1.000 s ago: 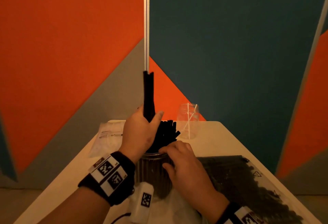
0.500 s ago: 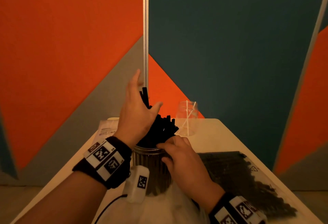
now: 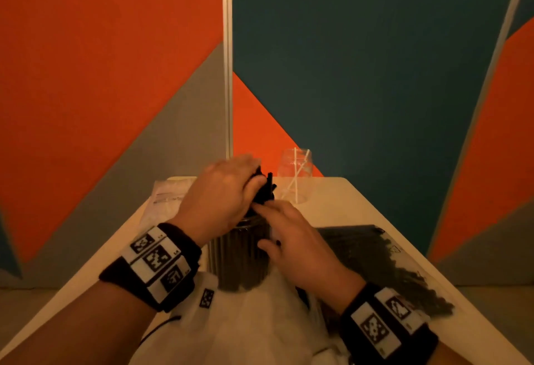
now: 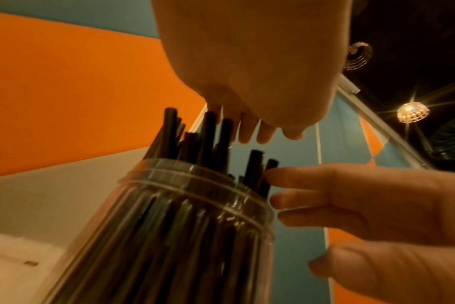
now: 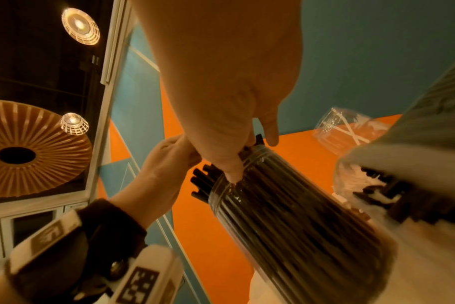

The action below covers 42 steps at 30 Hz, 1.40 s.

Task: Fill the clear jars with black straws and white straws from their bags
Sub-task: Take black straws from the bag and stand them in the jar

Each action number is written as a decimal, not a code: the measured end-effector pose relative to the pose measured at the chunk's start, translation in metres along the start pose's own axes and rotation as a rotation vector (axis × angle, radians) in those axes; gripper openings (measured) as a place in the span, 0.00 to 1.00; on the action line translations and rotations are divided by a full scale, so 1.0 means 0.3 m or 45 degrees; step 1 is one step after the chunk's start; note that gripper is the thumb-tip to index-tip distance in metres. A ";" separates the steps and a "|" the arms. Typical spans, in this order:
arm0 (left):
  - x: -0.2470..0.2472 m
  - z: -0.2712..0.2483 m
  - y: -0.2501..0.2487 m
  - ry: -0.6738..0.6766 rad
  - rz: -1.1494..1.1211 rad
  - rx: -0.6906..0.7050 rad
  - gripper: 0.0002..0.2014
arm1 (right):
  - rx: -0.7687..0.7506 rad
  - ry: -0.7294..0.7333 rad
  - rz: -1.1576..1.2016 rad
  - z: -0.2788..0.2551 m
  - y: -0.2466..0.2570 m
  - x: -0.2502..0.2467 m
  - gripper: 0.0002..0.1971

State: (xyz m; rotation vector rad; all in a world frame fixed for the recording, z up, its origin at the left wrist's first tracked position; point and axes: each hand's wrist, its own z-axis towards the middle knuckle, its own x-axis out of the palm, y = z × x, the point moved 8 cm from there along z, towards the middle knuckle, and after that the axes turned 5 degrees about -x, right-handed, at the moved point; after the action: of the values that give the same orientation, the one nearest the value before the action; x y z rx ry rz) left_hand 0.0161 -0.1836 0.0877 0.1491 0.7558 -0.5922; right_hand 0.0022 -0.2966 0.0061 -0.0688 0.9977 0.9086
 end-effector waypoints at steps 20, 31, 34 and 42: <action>0.644 -0.218 -0.233 0.999 -0.092 0.118 0.18 | 0.801 0.729 -0.476 -0.487 -0.436 0.070 0.65; 0.730 -0.176 -0.209 1.044 -0.290 -0.385 0.04 | 0.811 0.710 -0.340 -0.471 -0.418 0.054 0.66; 0.732 -0.172 -0.227 1.232 -0.185 -0.322 0.12 | 0.772 0.744 -0.331 -0.467 -0.417 0.049 0.68; 0.702 -0.195 -0.243 1.379 -0.149 -0.346 0.12 | 0.655 0.801 -0.233 -0.448 -0.441 0.018 0.68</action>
State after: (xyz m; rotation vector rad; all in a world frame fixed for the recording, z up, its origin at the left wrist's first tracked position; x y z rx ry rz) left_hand 0.0613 -0.3194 -0.0929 0.1715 1.8949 -0.4872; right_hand 0.0008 -0.4373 -0.1195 -0.0082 1.7555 0.4379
